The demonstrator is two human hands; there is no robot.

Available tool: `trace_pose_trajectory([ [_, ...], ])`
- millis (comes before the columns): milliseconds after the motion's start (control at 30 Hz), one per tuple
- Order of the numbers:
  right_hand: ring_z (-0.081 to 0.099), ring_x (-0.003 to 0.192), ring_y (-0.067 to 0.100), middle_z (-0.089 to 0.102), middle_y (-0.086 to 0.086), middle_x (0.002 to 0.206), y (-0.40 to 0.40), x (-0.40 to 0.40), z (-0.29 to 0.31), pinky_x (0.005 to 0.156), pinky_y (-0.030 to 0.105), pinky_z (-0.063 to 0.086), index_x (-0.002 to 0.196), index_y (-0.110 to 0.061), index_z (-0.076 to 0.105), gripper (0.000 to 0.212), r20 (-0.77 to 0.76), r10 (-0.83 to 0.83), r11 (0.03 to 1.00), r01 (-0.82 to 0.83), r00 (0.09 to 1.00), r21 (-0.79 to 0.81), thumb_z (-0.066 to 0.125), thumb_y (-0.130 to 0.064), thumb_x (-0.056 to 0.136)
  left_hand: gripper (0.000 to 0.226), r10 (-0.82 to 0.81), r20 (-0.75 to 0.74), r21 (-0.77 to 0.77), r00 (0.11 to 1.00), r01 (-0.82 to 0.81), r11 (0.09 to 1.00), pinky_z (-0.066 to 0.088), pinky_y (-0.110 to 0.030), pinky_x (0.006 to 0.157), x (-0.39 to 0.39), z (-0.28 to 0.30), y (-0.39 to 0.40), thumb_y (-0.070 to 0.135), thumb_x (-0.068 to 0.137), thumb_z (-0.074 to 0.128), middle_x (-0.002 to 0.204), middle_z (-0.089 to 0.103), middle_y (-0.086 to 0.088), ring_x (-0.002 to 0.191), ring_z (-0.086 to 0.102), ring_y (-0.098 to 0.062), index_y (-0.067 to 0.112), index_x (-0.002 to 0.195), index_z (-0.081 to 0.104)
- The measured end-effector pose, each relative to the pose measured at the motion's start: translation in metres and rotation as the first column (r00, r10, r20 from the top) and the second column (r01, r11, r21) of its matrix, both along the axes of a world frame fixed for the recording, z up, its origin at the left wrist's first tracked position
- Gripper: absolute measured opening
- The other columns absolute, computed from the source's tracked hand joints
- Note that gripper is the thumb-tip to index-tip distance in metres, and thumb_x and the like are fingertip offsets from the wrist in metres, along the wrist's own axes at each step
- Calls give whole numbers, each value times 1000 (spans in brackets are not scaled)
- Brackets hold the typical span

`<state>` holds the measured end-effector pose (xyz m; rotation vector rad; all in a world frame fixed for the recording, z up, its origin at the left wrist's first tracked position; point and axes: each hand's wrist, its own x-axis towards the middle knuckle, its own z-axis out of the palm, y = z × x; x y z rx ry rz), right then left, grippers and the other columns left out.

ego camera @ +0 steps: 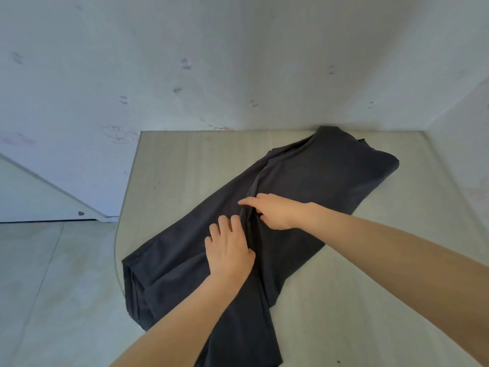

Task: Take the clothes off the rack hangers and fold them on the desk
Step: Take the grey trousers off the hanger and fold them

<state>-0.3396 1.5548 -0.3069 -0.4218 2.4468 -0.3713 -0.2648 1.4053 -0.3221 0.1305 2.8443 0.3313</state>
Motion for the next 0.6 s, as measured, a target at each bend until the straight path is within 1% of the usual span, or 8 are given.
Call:
trace_pose_trajectory([
  [100,43,128,26,38,6,145,-5,5,-1,107,37,39,149,-23,30,61,-39,54,996,-51,998,76,44,0,94,51,-109,-5,22,994,109,994,41,-33,92,38,-3,-4,32,91,57,129,42,-2,112,45,-22,22,134,33],
  [200,44,126,28,37,8,145,-4,7,0,107,38,39,148,-21,33,58,-51,56,993,-50,997,111,41,1,94,38,-213,45,78,976,209,975,42,-33,91,65,-5,-5,37,98,46,126,47,0,110,50,-21,25,133,38],
  [267,45,125,29,37,8,144,-5,9,0,106,38,39,147,-18,34,58,-61,59,991,-51,996,121,40,2,94,41,-186,104,66,977,180,981,43,-36,94,76,-6,-5,48,97,45,125,48,0,110,52,-22,25,130,39],
  [367,46,123,29,37,9,143,-5,9,-1,106,37,39,147,-17,35,56,-76,58,991,-48,995,124,41,1,95,60,-146,242,-23,959,156,987,41,-42,98,87,-4,-7,65,86,50,125,45,0,115,50,-25,22,128,40],
  [433,47,123,29,39,9,141,-6,8,-4,106,37,39,147,-16,36,54,-85,48,992,-38,995,122,41,-1,96,59,-147,301,-80,942,179,981,42,-41,96,94,-2,-8,58,85,56,126,41,-2,116,47,-26,18,126,41],
  [500,47,124,28,41,9,140,-7,6,-7,107,36,38,146,-16,38,49,-87,34,993,-23,996,117,42,-7,98,40,-142,341,-52,929,169,984,45,-35,88,94,0,-12,37,89,61,122,43,-5,107,49,-23,14,117,45],
  [567,48,121,27,43,9,136,-6,5,-8,105,35,39,142,-16,40,44,-97,15,994,-5,995,106,45,-14,99,19,-131,427,42,895,124,991,48,-31,79,87,5,-19,21,91,61,105,49,-4,89,50,-18,13,100,47],
  [600,50,118,26,44,8,134,-6,2,-9,102,36,41,140,-17,41,42,-110,13,994,-1,994,107,47,-16,99,17,-130,484,91,865,98,991,49,-29,75,80,9,-27,17,90,61,94,48,-2,81,49,-16,14,94,45],
])
